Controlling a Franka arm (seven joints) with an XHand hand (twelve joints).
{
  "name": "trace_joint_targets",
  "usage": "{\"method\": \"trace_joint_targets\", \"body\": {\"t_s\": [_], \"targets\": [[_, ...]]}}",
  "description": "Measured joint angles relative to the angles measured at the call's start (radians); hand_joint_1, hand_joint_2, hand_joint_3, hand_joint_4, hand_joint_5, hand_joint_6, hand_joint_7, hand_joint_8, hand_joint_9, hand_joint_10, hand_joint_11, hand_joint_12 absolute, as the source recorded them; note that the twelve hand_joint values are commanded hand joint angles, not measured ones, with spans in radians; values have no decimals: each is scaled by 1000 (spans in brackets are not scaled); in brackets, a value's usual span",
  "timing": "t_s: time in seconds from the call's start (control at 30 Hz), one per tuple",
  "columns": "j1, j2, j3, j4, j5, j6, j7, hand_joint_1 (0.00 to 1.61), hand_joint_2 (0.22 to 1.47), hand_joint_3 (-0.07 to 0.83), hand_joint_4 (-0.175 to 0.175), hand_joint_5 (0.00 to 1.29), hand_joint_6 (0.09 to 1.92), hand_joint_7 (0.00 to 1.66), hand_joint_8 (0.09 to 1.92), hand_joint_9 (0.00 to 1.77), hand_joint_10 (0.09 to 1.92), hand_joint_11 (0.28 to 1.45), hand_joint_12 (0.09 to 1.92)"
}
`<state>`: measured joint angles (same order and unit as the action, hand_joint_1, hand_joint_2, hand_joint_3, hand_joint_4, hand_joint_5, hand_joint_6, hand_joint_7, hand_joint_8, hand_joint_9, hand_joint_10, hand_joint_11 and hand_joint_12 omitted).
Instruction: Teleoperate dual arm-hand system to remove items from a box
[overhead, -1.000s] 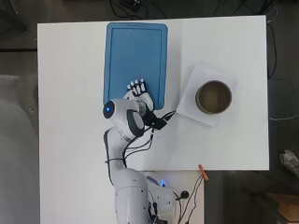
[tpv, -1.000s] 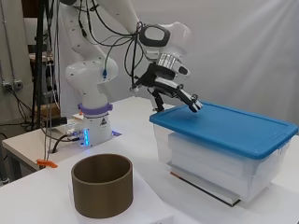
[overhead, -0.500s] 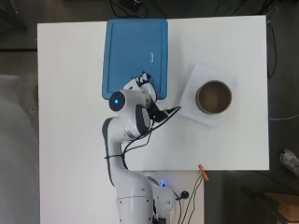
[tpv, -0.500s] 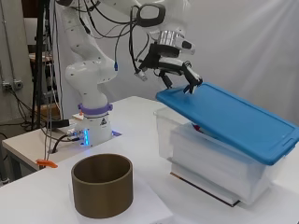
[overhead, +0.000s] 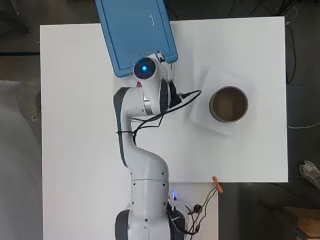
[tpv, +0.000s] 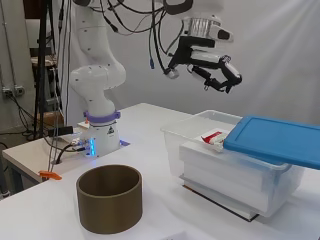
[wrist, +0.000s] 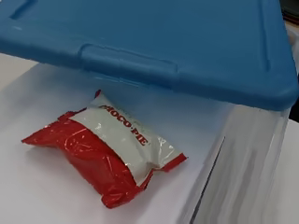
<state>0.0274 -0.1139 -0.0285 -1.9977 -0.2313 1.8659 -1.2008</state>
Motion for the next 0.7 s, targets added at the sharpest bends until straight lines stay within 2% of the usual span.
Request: {"method": "trace_joint_targets", "body": {"t_s": [0.03,0.07,0.1,0.13,0.17,0.2,0.3,0.5,0.6,0.7], "targets": [[-4,28,-11,27,36,-35,-11,732,1211,-13,-58,491,644,570,1236,709,1338,511,1058],[-6,51,-26,45,79,-78,-25,497,1118,-14,-53,372,353,462,736,578,827,462,660],[-1,68,-46,57,129,-130,-36,346,1051,-10,-49,302,181,398,397,488,466,443,369],[13,86,-72,69,187,-193,-37,264,1010,-6,-44,271,89,377,203,465,251,446,193],[21,102,-84,79,215,-238,-34,214,987,-4,-39,261,87,375,102,468,137,455,100],[24,122,-91,100,233,-291,-24,185,974,-3,-34,260,87,380,87,481,87,466,87],[9,156,-109,164,242,-423,9,168,965,0,-24,280,87,400,87,513,87,488,87],[-5,227,-132,131,245,-399,40,191,980,1,-14,382,87,518,87,643,87,518,87],[-11,316,-121,224,203,-521,13,223,987,1,7,465,87,547,87,681,87,521,87],[-11,388,-102,320,133,-593,8,294,1004,4,3,465,87,562,87,736,87,536,87]]}}
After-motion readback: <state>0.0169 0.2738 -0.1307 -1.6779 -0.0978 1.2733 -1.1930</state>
